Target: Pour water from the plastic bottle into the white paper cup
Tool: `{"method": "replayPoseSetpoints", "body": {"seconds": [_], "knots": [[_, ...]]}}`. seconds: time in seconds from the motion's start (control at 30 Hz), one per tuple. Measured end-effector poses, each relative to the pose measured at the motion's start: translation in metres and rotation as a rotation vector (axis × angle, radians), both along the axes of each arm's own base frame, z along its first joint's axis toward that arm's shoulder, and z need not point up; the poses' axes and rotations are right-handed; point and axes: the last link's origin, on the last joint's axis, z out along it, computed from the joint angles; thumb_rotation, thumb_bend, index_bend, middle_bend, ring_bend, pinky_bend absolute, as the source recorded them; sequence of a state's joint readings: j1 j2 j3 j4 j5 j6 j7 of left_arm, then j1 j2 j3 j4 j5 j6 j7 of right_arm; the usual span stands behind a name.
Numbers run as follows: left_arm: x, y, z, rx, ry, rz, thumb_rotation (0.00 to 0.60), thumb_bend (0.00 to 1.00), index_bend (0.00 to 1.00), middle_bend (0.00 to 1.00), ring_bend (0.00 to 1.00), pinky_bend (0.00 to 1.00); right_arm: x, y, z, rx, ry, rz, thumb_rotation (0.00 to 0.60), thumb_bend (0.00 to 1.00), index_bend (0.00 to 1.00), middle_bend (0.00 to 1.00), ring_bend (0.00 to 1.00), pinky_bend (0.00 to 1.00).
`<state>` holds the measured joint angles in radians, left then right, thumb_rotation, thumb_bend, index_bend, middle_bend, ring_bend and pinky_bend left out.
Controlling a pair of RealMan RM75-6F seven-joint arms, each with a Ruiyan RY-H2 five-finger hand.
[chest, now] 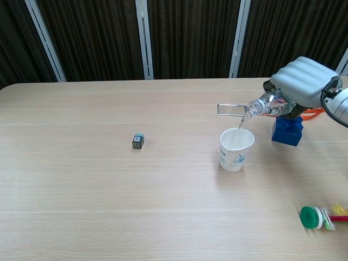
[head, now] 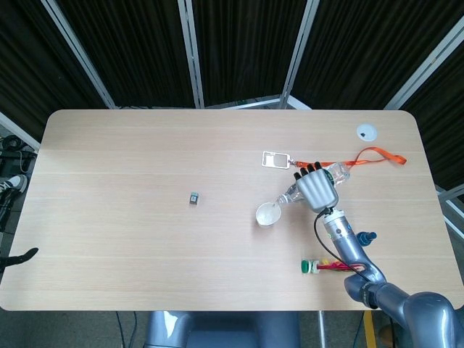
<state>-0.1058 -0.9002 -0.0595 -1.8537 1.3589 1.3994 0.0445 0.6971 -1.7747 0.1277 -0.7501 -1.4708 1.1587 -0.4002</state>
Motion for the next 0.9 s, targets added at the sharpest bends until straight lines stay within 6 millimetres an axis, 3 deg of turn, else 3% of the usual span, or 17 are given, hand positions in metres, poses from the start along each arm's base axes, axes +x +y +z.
{"method": "replayPoseSetpoints", "body": {"seconds": [0.63, 0.9], "knots": [[0.0, 0.0003, -0.0004, 0.0, 0.003, 0.002, 0.6, 0.02, 0.0, 0.0, 0.0, 0.0, -0.0036, 0.0006, -0.001, 0.002, -0.003, 0.0, 0.6, 0.46, 0.55, 0.62, 0.53, 0.5], [0.0001, 0.0002, -0.0003, -0.002, 0.002, 0.003, 0.6, 0.02, 0.0, 0.0, 0.0, 0.0, -0.0022, 0.0022, 0.0001, 0.019, -0.11, -0.032, 0.6, 0.46, 0.55, 0.62, 0.53, 0.5]]}}
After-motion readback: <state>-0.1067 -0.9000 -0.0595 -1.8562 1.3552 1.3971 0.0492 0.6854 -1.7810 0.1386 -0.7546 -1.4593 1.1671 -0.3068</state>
